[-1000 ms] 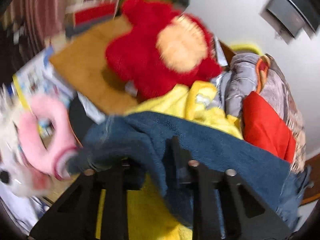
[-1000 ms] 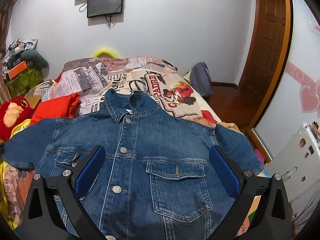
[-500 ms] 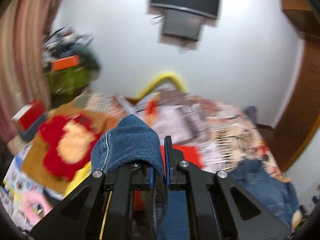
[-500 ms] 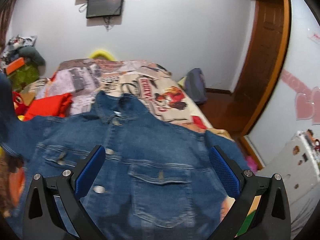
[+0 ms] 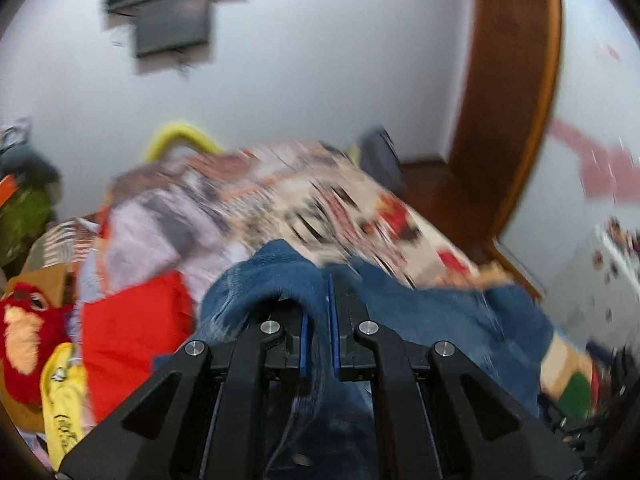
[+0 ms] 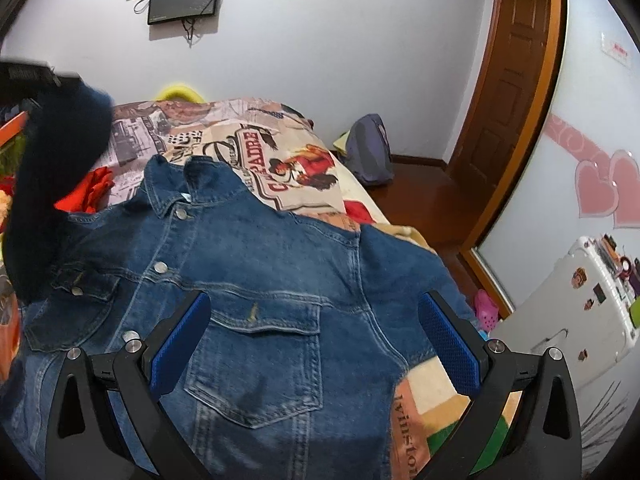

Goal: Fold large clothes

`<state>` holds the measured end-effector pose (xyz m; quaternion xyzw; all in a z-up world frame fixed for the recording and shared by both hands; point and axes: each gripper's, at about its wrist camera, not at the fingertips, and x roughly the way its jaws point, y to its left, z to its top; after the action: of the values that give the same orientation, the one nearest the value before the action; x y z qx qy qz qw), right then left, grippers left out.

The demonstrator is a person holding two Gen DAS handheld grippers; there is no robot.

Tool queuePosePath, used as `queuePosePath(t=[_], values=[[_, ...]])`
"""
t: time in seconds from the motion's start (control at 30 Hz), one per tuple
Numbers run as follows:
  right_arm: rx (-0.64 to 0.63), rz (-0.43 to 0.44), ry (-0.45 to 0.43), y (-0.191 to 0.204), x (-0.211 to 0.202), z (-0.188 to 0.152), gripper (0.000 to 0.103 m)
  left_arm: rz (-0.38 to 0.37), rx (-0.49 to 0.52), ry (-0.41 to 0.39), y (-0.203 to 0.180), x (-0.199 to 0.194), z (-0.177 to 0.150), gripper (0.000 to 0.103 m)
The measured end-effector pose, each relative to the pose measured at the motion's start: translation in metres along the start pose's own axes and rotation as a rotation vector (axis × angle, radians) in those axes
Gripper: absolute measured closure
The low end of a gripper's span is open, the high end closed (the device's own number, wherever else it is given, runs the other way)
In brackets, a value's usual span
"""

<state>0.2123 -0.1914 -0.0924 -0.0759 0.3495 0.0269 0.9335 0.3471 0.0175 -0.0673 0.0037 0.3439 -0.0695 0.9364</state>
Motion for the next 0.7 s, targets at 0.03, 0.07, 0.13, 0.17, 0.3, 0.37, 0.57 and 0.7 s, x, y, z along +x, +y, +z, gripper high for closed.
queuePosePath(t=[0.03,0.07,0.13,0.17,0.3,0.37,0.57,0.7], values=[[0.006,0.001,0.008,-0.003,0.002,-0.002,0.0,-0.016,0.034,0.043,-0.017,0.014,-0.009,0.096],[0.011,0.0,0.015,-0.005,0.002,-0.004,0.0,-0.025,0.056,0.073,-0.029,0.025,-0.018,0.096],[0.02,-0.005,0.029,-0.011,0.005,-0.008,0.0,-0.041,0.105,0.125,-0.057,0.042,-0.034,0.096],[0.022,-0.008,0.034,-0.013,0.005,-0.01,0.0,-0.05,0.133,0.156,-0.069,0.05,-0.043,0.096],[0.033,-0.013,0.061,-0.021,0.009,-0.018,0.0,-0.1,0.196,0.274,-0.105,0.075,-0.073,0.095],[0.035,-0.013,0.075,-0.024,0.011,-0.02,0.0,-0.13,0.205,0.323,-0.114,0.081,-0.084,0.095],[0.029,0.022,0.087,-0.026,0.013,-0.017,0.0,-0.151,0.203,0.318,-0.106,0.059,-0.089,0.055],[0.004,0.07,0.059,-0.015,0.012,0.0,0.0,-0.107,0.145,0.23,-0.067,0.024,-0.073,0.042]])
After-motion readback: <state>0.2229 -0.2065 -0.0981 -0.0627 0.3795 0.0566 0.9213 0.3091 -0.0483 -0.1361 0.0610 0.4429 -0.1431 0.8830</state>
